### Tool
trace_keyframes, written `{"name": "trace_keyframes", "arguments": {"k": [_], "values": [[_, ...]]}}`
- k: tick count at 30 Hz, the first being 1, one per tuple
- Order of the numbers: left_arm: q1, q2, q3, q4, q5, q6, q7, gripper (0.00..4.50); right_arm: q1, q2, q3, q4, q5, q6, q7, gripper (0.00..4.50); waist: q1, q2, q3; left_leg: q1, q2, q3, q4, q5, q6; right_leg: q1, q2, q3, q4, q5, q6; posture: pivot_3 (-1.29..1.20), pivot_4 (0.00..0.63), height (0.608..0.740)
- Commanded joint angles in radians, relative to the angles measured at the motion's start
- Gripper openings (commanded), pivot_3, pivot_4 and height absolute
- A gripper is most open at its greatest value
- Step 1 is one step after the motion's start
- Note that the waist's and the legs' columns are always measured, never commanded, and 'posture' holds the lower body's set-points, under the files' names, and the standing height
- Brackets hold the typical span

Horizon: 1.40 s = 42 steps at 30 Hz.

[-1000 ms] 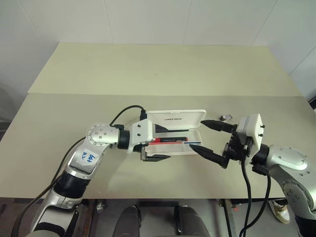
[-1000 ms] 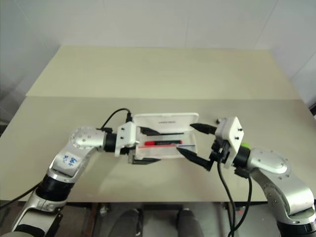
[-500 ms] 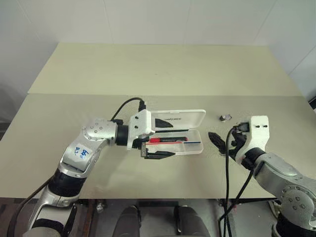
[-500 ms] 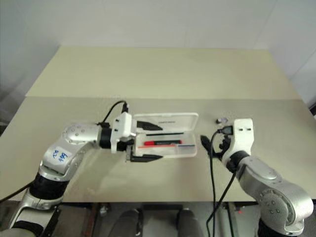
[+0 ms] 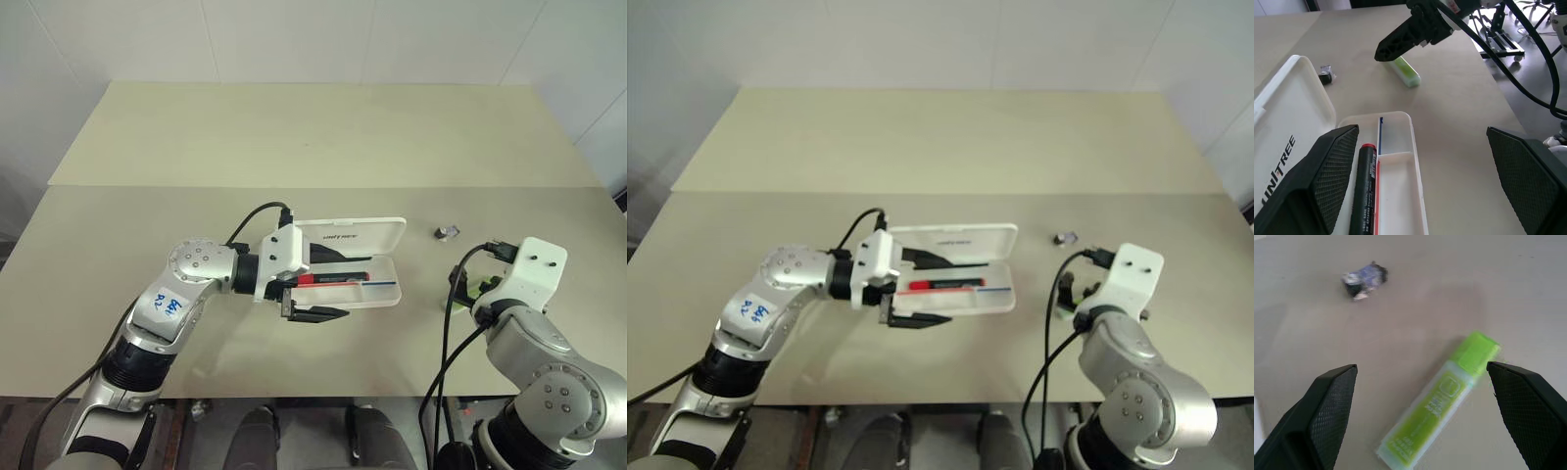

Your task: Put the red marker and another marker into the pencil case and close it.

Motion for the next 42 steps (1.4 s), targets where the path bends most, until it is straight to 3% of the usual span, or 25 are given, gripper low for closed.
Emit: {"name": "trace_keyframes", "arguments": {"k": [1, 11, 25, 42], "values": [[-0.020, 0.007, 0.003, -0.008, -0.021, -0.021, -0.018, 4.48, 0.018, 0.057, 0.024, -0.064, -0.067, 0.005, -0.034, 4.50, -0.003, 0.000, 0.000, 0.000, 0.000, 0.000, 0.000, 0.000, 0.000, 0.000, 0.000, 0.000, 0.000, 0.000, 0.000, 0.00, 0.150, 0.740], [-0.024, 0.031, 0.011, -0.017, -0.020, -0.002, -0.036, 4.48, -0.017, 0.224, 0.077, -0.079, -0.225, 0.005, -0.045, 4.50, -0.022, 0.000, 0.000, 0.002, 0.001, 0.000, -0.002, 0.001, 0.000, 0.000, 0.001, 0.000, 0.000, 0.000, 0.000, 0.00, 0.150, 0.740], [-0.011, 0.049, 0.018, -0.055, -0.019, 0.019, -0.006, 4.48, -0.030, 0.281, 0.125, 0.004, -0.315, 0.005, 0.041, 4.50, -0.021, 0.000, 0.000, 0.002, 0.001, 0.001, -0.004, 0.001, 0.000, -0.001, 0.001, 0.000, 0.000, -0.001, -0.001, 0.00, 0.150, 0.740], [0.010, 0.077, 0.040, -0.127, -0.030, 0.070, 0.045, 4.48, -0.056, 0.374, 0.082, 0.158, -0.384, -0.070, 0.070, 4.50, -0.022, 0.000, 0.000, 0.002, 0.002, 0.001, -0.005, 0.001, -0.001, -0.001, 0.001, 0.000, -0.001, -0.001, -0.001, 0.00, 0.150, 0.740]]}}
